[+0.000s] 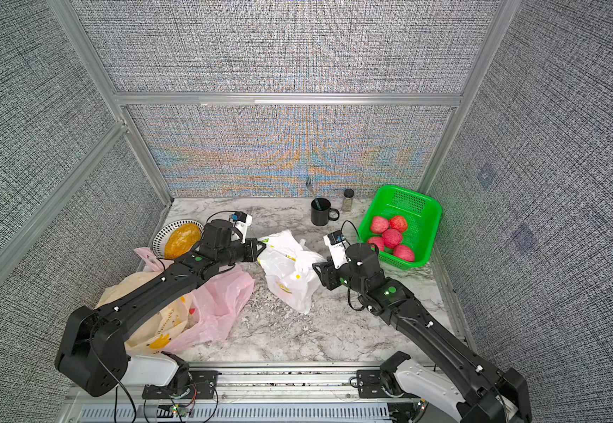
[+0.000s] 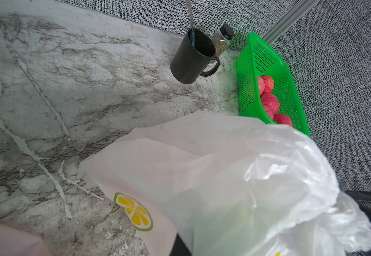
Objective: Untie the knot of a plastic bag & take out the apple
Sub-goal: Untie the plastic bag at the center of the board.
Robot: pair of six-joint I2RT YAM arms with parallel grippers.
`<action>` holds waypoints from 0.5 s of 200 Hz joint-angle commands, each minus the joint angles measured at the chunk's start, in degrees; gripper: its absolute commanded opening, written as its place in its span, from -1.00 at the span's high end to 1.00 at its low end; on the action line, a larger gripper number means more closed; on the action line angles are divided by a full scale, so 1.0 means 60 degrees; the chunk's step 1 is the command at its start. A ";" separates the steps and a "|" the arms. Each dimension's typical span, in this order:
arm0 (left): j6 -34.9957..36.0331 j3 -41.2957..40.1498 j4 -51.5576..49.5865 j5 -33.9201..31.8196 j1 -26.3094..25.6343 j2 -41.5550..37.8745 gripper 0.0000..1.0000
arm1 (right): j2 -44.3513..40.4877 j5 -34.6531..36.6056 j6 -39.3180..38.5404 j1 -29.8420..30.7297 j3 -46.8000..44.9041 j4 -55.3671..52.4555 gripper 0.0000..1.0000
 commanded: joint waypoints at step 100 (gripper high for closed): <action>0.0196 0.0315 -0.0389 -0.0385 -0.0240 -0.0251 1.00 | 0.2745 0.2035 -0.1707 0.1190 0.2224 -0.1169 0.05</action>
